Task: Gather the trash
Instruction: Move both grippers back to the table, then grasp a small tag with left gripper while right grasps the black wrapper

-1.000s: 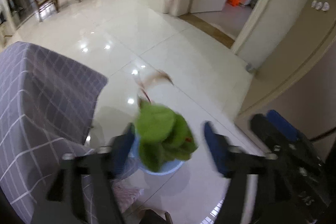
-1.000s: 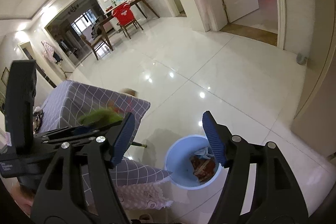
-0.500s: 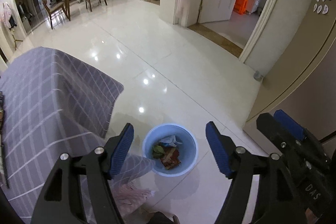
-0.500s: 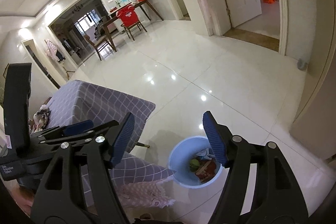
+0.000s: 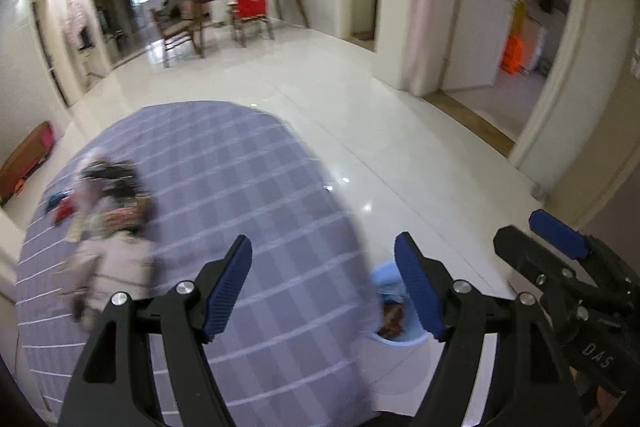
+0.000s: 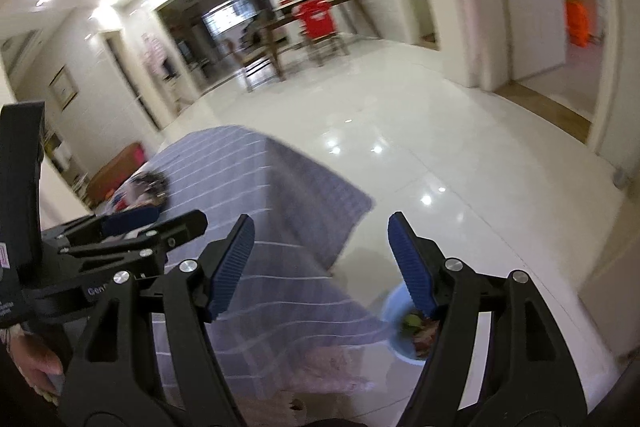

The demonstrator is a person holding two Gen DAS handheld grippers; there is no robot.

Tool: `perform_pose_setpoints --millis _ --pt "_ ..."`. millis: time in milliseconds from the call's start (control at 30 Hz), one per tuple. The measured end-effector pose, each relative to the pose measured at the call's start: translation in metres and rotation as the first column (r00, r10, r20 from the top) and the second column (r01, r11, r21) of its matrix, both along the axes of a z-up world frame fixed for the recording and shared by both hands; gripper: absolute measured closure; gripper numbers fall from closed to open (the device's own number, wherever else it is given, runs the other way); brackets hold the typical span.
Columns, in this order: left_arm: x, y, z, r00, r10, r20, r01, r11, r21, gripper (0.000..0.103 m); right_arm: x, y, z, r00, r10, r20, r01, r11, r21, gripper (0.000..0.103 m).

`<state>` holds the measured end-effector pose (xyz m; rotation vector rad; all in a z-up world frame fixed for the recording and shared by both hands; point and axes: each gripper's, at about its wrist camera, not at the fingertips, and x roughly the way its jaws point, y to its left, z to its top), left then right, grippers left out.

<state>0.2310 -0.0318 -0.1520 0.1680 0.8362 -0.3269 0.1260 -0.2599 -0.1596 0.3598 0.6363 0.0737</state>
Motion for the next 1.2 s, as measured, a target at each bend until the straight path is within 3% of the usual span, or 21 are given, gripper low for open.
perform_pose_setpoints --millis 167,333,533,567,667,900,967,1033,1200 --pt "0.025 0.085 0.011 0.992 0.12 0.027 -0.119 0.993 -0.011 0.03 0.048 0.075 0.006 0.989 0.144 -0.014 -0.144 0.989 -0.028 0.034" --pt "0.057 0.171 0.005 0.967 0.255 0.021 -0.254 0.967 -0.024 0.03 0.104 0.145 -0.001 0.965 0.257 -0.052 -0.259 0.965 -0.043 0.034" --pt "0.095 0.263 -0.02 0.925 0.374 -0.072 -0.38 0.918 -0.111 0.031 0.162 0.199 -0.019 0.929 0.349 -0.121 -0.355 0.934 -0.035 0.039" --pt "0.103 0.272 -0.023 0.92 0.383 -0.081 -0.39 0.915 -0.105 0.037 0.172 0.204 -0.024 0.924 0.359 -0.132 -0.366 0.93 -0.03 0.04" --pt "0.119 0.281 -0.04 0.919 0.376 -0.121 -0.388 0.916 -0.099 0.055 0.193 0.218 -0.034 0.909 0.389 -0.151 -0.395 0.919 -0.012 0.044" --pt "0.146 0.272 -0.063 0.932 0.328 -0.151 -0.346 0.931 -0.112 0.066 0.227 0.24 -0.048 0.881 0.431 -0.197 -0.443 0.896 -0.023 0.057" --pt "0.15 0.267 -0.067 0.933 0.327 -0.15 -0.344 0.933 -0.107 0.088 0.232 0.243 -0.051 0.875 0.436 -0.209 -0.45 0.893 -0.022 0.063" --pt "0.154 0.27 -0.069 0.928 0.341 -0.151 -0.357 0.929 -0.099 0.102 0.237 0.246 -0.053 0.871 0.442 -0.214 -0.458 0.889 -0.027 0.068" --pt "0.141 0.273 -0.065 0.926 0.36 -0.115 -0.372 0.921 -0.118 0.102 0.236 0.259 -0.05 0.863 0.459 -0.211 -0.484 0.871 -0.086 0.082"
